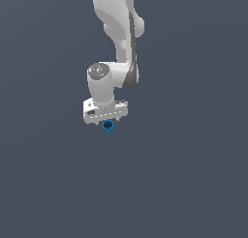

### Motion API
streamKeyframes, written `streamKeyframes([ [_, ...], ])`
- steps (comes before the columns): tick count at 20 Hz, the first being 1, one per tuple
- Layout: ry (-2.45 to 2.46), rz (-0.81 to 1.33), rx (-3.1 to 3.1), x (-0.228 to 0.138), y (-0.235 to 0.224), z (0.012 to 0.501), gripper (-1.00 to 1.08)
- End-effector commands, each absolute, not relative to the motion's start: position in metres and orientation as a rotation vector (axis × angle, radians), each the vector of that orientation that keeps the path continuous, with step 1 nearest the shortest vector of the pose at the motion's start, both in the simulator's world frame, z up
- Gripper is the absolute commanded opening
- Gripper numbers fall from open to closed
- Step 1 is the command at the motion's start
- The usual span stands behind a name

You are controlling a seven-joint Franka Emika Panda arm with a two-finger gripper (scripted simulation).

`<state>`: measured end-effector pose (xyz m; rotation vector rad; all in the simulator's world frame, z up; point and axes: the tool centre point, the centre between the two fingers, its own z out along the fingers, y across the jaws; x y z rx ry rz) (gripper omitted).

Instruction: Pick up the object and move it to a goal position.

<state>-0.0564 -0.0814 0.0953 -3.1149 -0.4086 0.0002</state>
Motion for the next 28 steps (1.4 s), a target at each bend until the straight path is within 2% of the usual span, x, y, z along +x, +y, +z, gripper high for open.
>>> streamKeyframes([
  [1,-0.432,0.000,-3.112,-0.060,-0.083,0.092,1.00],
  [8,-0.433,0.001,-3.111,-0.060,-0.083,0.088,1.00],
  [23,-0.439,0.000,-3.111,-0.061,-0.083,0.040,1.00],
  [24,-0.439,0.000,-3.111,-0.061,-0.083,0.040,-1.00],
  [28,-0.439,0.000,-3.111,-0.061,-0.083,0.040,-1.00],
])
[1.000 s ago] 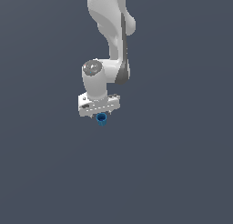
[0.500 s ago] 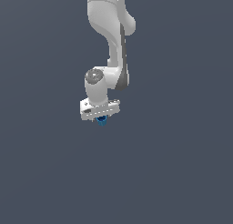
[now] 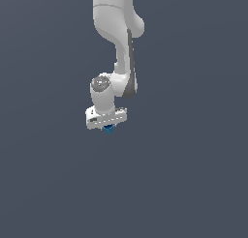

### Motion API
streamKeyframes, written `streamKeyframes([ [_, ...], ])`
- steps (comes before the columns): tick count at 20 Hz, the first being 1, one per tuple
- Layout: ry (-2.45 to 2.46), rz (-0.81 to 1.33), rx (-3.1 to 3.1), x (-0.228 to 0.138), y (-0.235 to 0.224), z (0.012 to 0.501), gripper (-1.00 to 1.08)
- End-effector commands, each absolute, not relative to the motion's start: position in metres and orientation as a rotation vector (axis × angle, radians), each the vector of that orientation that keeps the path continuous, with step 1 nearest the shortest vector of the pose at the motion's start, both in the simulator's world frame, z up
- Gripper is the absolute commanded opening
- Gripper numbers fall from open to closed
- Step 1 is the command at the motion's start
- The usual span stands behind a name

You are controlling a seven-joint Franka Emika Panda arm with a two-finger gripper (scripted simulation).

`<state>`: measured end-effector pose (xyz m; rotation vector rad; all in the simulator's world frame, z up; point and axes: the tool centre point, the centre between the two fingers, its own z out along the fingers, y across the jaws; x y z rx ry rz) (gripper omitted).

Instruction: Pick up the object and move it to a goal position.

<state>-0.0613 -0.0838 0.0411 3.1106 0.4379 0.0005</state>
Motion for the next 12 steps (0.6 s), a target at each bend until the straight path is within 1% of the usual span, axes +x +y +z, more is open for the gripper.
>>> streamKeyframes([
  [1,0.439,0.000,3.111,-0.061,-0.083,0.040,-1.00],
  [8,0.438,0.001,3.111,-0.061,-0.082,0.042,-1.00],
  [12,0.438,0.001,3.111,-0.061,-0.071,0.049,-1.00],
])
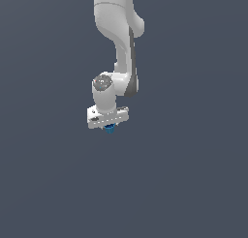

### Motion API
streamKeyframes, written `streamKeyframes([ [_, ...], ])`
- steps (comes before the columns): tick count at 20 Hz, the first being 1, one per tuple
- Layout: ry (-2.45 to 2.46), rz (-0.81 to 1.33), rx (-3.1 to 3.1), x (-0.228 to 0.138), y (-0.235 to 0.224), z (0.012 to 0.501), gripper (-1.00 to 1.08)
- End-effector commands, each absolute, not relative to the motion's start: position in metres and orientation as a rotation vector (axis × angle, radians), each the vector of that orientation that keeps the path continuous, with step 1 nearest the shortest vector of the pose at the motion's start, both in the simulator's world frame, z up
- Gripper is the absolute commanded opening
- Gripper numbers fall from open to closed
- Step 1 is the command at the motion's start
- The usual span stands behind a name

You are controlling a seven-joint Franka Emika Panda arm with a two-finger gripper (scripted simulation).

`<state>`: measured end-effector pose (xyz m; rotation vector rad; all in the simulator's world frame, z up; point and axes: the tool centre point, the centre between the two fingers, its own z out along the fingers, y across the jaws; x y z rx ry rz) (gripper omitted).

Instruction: Pick up the object and move it to a goal position.

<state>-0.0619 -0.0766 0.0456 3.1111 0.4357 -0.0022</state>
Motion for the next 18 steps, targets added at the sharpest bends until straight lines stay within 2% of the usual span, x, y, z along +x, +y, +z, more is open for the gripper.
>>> streamKeyframes([
  [1,0.438,0.001,3.111,-0.061,-0.067,0.052,-1.00],
  [8,0.438,0.000,3.110,-0.060,-0.017,0.086,-1.00],
  [18,0.438,0.000,3.108,-0.057,0.089,0.158,-1.00],
])
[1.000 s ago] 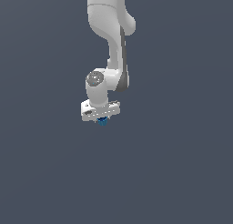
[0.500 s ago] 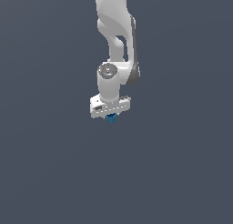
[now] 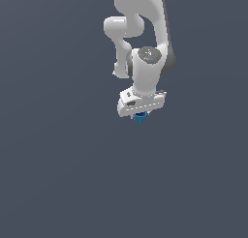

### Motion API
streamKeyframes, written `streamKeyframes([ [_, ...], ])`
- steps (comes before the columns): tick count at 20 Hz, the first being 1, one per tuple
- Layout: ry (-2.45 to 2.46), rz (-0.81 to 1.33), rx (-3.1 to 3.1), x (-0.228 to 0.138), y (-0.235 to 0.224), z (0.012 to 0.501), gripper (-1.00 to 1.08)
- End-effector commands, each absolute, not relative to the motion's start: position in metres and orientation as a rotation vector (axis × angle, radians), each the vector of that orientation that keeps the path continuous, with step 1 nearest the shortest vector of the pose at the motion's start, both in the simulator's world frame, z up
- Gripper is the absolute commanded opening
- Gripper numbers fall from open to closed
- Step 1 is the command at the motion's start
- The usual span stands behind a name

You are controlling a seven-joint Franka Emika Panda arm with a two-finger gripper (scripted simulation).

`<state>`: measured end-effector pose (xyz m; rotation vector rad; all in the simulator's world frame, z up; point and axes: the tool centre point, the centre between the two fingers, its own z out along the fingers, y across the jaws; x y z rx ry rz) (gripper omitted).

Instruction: Pick up the object and move it to a goal position.

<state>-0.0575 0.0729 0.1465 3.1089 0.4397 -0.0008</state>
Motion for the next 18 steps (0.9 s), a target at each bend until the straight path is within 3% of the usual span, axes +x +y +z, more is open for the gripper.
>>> streamKeyframes([
  [1,0.438,0.000,3.108,-0.057,0.100,0.166,-1.00],
  [9,0.439,0.000,3.110,-0.052,0.166,0.210,-1.00],
  [18,0.439,0.000,3.110,-0.048,0.190,0.226,-1.00],
])
